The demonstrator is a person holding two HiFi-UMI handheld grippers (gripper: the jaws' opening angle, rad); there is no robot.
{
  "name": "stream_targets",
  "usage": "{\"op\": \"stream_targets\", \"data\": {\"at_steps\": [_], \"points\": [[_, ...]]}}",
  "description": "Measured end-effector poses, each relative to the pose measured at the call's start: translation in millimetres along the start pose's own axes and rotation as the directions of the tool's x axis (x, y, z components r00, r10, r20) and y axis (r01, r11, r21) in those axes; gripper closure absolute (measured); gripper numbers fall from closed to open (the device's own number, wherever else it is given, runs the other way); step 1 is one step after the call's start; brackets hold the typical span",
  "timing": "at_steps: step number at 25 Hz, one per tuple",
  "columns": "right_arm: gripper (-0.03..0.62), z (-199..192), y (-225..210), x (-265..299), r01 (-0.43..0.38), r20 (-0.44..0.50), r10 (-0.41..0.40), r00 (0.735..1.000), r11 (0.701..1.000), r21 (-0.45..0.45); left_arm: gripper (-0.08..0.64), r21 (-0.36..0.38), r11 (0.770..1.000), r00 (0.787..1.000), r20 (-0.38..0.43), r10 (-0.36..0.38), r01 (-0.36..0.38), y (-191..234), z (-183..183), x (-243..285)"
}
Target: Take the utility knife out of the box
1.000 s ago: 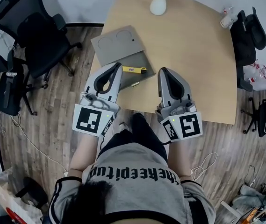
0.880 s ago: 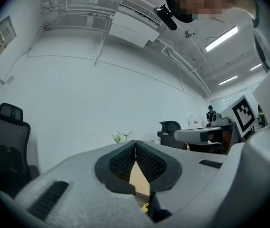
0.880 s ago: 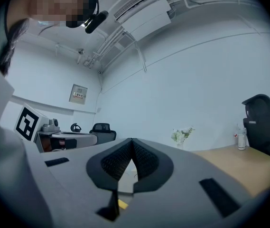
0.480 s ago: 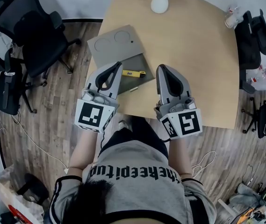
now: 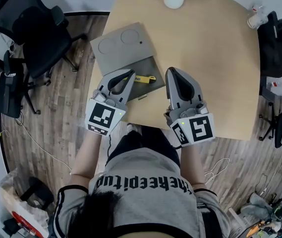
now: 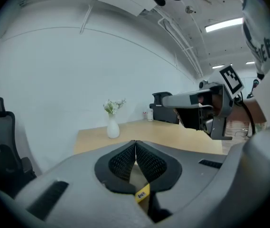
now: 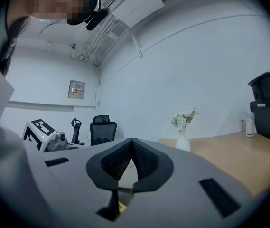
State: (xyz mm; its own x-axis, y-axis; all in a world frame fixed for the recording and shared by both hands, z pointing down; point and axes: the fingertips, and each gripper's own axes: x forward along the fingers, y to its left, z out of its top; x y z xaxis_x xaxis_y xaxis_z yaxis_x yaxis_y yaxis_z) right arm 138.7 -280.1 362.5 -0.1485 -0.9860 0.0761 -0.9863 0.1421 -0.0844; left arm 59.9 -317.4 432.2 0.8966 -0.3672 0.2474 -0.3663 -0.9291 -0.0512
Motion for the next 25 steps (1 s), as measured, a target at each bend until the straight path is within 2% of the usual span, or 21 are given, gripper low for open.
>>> {"op": "stream_targets", "data": {"at_steps": [5,12,18,21,25], "points": [[0.586,-11,-8,5,-0.010,-0.020,0.011,1.000,1.000,0.017,0.541,0.069,0.992,0.991,-0.097,-0.094,0.101,-12,-27,21],[0.586,-22,-20,6,-0.008,-0.048,0.010,0.999,0.999,0.037,0.540,0.101,0.966,0.953,-0.217,-0.213,0.239,-26,-62,45],[0.586,-29,-33,6,0.002,-0.065,0.001,0.998,0.999,0.053,0.537,0.132,0.927,0.894,-0.343,-0.289,0.351,-33,-97,59],[0.587,-30,-39,5,0.005,-0.068,-0.001,0.998,0.998,0.056,0.483,0.133,0.905,0.859,-0.393,-0.327,0.405,-37,-110,65],[0.587,-33,-47,5,0.011,-0.074,-0.007,0.997,0.998,0.061,0.446,0.142,0.865,0.804,-0.466,-0.370,0.481,-42,-129,71]]}}
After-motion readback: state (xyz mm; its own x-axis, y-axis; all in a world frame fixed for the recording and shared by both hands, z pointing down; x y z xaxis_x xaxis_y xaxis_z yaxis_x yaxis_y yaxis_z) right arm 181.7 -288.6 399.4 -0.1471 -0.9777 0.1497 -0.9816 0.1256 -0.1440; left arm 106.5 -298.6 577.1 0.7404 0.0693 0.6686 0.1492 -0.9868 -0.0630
